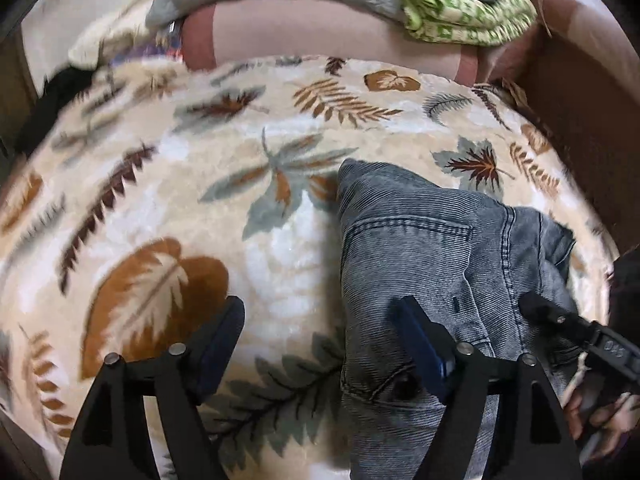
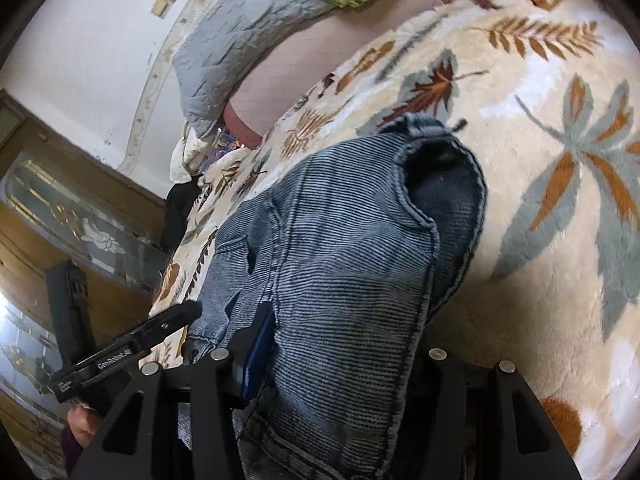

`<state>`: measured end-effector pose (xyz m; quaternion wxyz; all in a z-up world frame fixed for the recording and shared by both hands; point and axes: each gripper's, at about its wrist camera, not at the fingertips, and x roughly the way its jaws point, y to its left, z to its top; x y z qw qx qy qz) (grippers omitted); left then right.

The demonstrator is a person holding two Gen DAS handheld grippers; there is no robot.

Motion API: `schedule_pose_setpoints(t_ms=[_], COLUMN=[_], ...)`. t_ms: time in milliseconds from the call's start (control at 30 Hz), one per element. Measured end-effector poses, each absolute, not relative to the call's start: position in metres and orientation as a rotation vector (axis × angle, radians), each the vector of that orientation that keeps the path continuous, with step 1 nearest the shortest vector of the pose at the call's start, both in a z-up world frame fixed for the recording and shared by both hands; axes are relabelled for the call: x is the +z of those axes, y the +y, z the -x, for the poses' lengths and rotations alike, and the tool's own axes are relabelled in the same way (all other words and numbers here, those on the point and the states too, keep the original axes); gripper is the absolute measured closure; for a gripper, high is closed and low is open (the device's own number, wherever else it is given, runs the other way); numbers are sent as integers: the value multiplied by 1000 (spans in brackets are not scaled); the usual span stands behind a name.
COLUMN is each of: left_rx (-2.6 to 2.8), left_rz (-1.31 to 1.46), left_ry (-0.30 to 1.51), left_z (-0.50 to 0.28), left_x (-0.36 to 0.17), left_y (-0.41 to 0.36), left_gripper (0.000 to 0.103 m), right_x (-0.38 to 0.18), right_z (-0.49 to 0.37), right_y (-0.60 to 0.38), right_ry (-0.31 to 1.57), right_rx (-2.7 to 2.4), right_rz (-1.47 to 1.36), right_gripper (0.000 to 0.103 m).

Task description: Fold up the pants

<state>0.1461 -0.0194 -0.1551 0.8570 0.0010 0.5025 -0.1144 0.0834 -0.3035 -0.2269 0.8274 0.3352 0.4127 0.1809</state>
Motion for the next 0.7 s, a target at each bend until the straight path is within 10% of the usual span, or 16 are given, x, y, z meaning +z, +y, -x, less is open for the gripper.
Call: schedule_pose_setpoints(t_ms=[700], left_rx=[-482], left_rz=[240], left_ry=[1241], left_z=[-161], left_x=[-189], left_y=[-41], left_gripper=[23], right_x=[-231], right_z=[-86], right_y=[-305], right_ry=[887], right_rx=[386], right_rz=[-733], right_gripper=[44])
